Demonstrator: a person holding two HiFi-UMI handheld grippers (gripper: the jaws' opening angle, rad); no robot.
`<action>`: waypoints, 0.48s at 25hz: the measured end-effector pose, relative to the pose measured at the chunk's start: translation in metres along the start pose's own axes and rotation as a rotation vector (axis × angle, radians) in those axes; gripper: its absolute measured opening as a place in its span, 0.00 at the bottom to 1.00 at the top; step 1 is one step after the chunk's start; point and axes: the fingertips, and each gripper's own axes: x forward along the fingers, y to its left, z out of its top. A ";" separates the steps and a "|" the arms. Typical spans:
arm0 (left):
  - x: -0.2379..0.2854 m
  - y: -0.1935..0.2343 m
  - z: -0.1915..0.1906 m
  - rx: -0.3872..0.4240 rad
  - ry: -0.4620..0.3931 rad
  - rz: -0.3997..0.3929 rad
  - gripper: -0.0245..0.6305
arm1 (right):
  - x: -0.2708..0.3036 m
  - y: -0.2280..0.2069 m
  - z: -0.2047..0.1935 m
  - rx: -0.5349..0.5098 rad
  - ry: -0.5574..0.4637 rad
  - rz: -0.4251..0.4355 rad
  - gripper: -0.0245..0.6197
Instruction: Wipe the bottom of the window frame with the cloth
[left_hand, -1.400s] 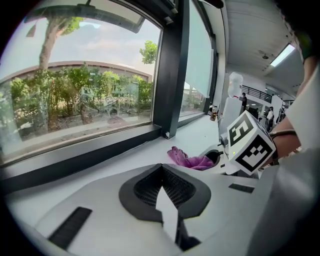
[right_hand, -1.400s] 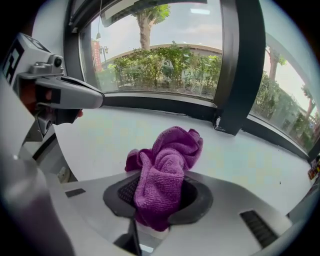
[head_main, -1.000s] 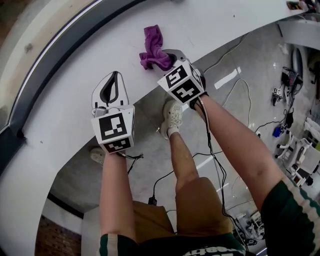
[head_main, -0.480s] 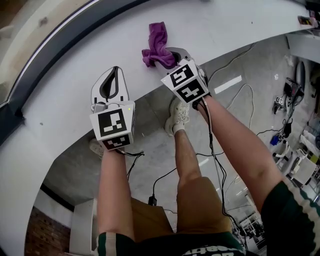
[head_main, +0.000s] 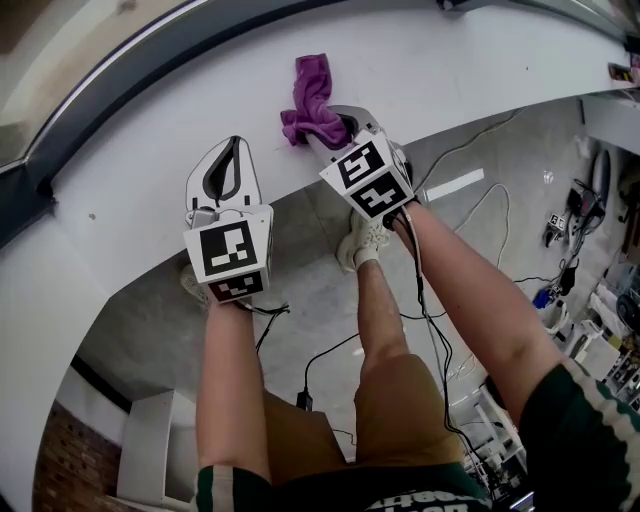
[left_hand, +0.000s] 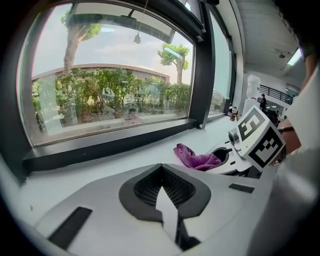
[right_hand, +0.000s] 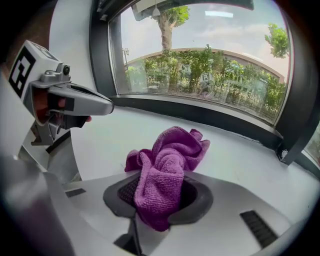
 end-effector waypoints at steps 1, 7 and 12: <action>-0.005 0.007 -0.003 -0.004 0.001 0.007 0.04 | 0.003 0.007 0.004 0.000 0.000 0.003 0.24; -0.026 0.042 -0.021 -0.011 0.006 0.034 0.04 | 0.022 0.050 0.019 -0.013 0.001 0.038 0.24; -0.043 0.067 -0.028 -0.031 0.003 0.070 0.04 | 0.032 0.082 0.031 -0.028 0.002 0.076 0.23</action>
